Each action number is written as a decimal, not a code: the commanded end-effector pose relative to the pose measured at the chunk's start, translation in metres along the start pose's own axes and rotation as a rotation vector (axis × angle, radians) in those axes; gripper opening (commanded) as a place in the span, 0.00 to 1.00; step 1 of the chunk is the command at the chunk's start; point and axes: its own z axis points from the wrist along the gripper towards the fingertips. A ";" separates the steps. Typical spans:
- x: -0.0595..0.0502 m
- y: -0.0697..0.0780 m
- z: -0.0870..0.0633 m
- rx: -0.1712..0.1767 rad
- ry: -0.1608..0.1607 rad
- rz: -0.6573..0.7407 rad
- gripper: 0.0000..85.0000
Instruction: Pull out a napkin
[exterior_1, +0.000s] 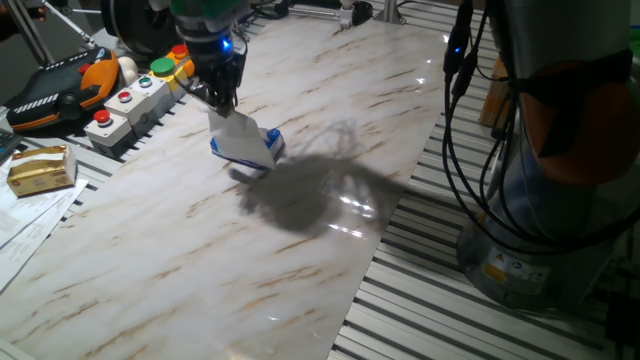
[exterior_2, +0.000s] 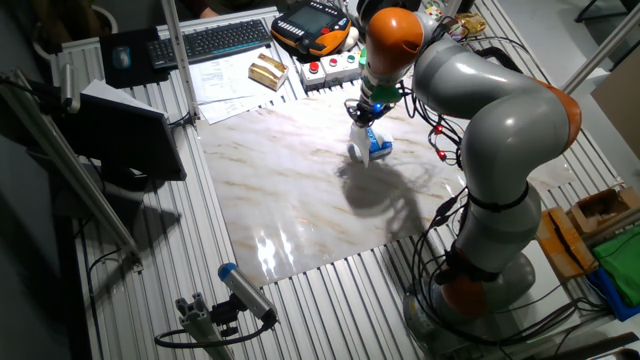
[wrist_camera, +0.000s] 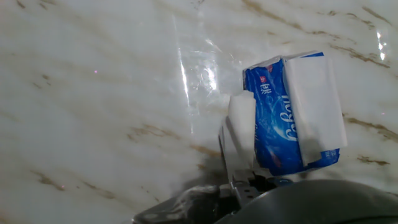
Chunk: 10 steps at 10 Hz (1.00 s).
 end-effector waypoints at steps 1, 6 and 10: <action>0.001 0.001 0.002 0.001 -0.004 0.002 0.01; 0.008 0.013 0.017 0.024 -0.039 0.022 0.15; 0.009 0.014 0.020 0.027 -0.042 0.019 0.42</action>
